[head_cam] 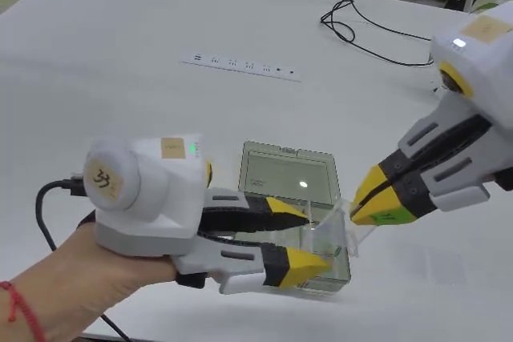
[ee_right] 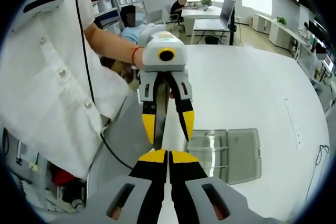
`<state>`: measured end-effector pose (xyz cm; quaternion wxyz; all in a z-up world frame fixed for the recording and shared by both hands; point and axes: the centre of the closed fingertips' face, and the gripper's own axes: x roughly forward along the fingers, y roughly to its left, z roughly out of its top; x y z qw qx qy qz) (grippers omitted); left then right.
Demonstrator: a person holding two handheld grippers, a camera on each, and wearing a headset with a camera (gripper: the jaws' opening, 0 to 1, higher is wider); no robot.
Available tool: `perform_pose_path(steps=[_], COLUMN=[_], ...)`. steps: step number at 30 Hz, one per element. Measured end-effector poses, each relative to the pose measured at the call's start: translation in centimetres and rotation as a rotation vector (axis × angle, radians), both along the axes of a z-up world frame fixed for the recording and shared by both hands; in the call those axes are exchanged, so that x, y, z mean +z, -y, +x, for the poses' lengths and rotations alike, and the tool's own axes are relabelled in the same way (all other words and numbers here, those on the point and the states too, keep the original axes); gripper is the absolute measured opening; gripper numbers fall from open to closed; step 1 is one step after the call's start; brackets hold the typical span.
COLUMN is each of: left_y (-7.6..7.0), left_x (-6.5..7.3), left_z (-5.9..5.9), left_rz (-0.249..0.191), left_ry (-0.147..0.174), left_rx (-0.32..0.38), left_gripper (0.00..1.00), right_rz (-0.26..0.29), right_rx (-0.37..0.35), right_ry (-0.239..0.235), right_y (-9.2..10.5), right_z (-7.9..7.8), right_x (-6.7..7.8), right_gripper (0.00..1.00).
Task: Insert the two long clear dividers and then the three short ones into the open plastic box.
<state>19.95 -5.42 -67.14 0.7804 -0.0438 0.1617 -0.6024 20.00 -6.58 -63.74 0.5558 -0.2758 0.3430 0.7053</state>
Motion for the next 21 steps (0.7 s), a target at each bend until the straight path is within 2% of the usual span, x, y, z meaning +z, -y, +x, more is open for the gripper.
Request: perform_pose_path(steps=[4, 8, 10, 21], left_y=[-1.0, -1.9, -2.4, -4.3], left_x=[-0.6, -1.1, -1.4, -2.9], left_z=[0.4, 0.7, 0.9, 1.3], left_rz=[0.021, 0.04, 0.061, 0.113], left_ry=[-0.007, 0.0, 0.015, 0.008], left_rx=[0.035, 0.058, 0.071, 0.117], left_gripper=[0.43, 0.49, 0.54, 0.72], right_rz=[0.007, 0.009, 0.01, 0.013], right_rx=[-0.01, -0.023, -0.027, -0.058], right_ry=[0.009, 0.021, 0.028, 0.07], right_y=[-0.2, -0.6, -0.8, -2.5], right_z=[0.5, 0.9, 1.3, 3.4], right_x=[0.0, -0.1, -0.2, -1.5], right_gripper=[0.03, 0.03, 0.03, 0.03])
